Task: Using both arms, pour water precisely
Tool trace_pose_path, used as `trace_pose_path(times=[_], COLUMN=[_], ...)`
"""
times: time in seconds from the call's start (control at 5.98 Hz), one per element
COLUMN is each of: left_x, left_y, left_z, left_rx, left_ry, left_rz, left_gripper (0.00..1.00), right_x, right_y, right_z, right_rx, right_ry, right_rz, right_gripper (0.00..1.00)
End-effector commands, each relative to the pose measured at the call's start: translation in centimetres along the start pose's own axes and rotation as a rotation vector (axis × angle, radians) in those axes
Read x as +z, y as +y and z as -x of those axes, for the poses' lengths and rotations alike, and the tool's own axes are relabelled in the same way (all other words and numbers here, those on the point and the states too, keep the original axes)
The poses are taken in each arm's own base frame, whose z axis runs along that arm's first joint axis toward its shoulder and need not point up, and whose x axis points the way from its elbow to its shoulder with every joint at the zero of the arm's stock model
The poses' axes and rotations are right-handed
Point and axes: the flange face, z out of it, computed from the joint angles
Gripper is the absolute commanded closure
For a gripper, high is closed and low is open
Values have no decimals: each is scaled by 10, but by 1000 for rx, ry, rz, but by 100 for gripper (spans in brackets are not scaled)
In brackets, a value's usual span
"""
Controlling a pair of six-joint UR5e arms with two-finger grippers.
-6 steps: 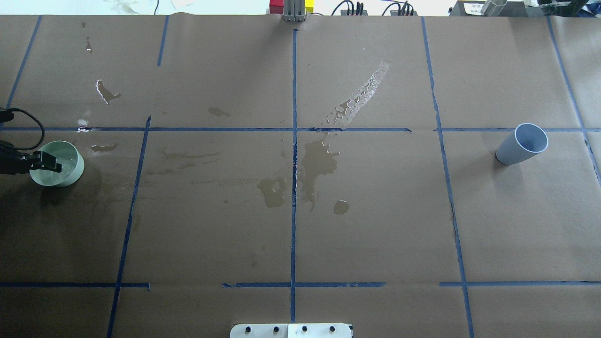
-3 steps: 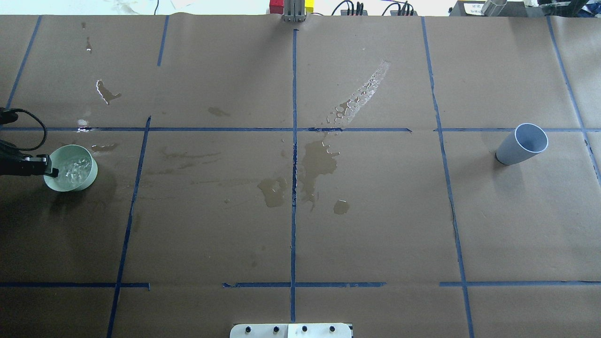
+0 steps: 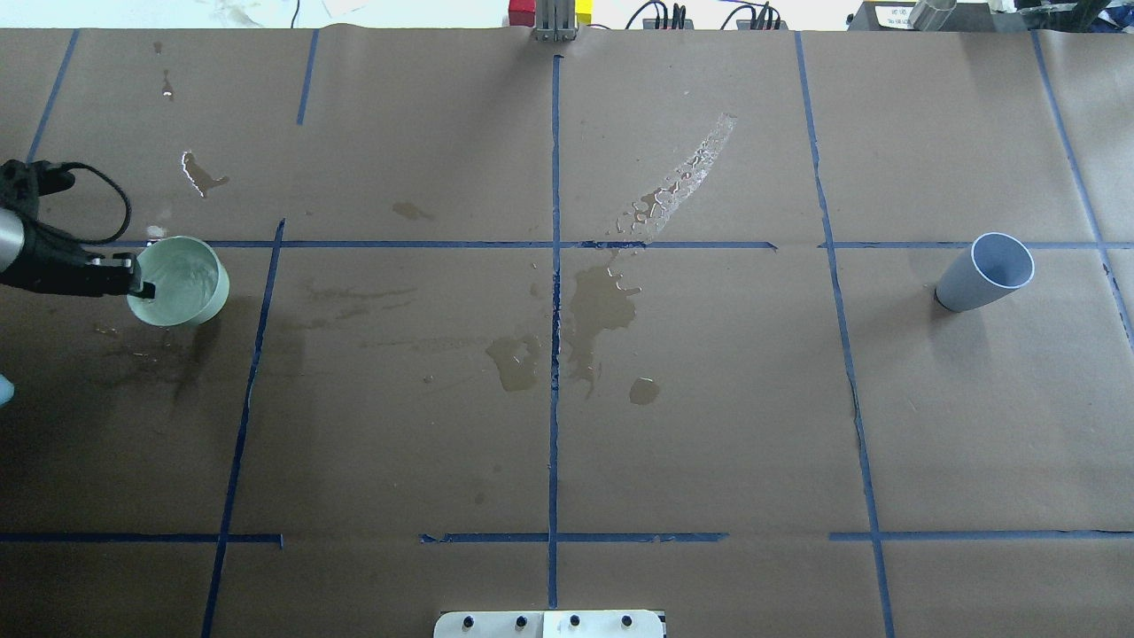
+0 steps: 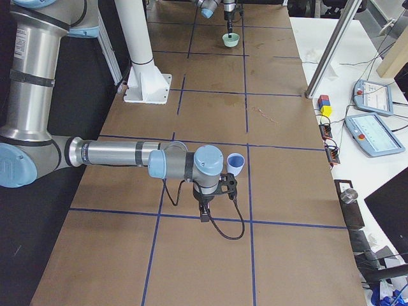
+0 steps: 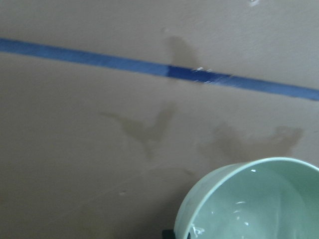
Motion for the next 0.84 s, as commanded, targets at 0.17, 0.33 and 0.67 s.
trace_pose_path(times=[0.17, 0.33, 0.67], left_x=[30, 42, 73], left_y=[11, 16, 62], left_z=[-180, -236, -338], left_rx=[-116, -135, -184], left_ry=[116, 92, 42], left_rz=[38, 27, 31], left_gripper=[100, 100, 100], right_x=[0, 1, 1], right_y=[0, 0, 0], right_z=[-1, -1, -1], right_rx=[3, 4, 5], right_ry=[0, -1, -2], right_rz=[1, 4, 3], right_gripper=[0, 0, 0])
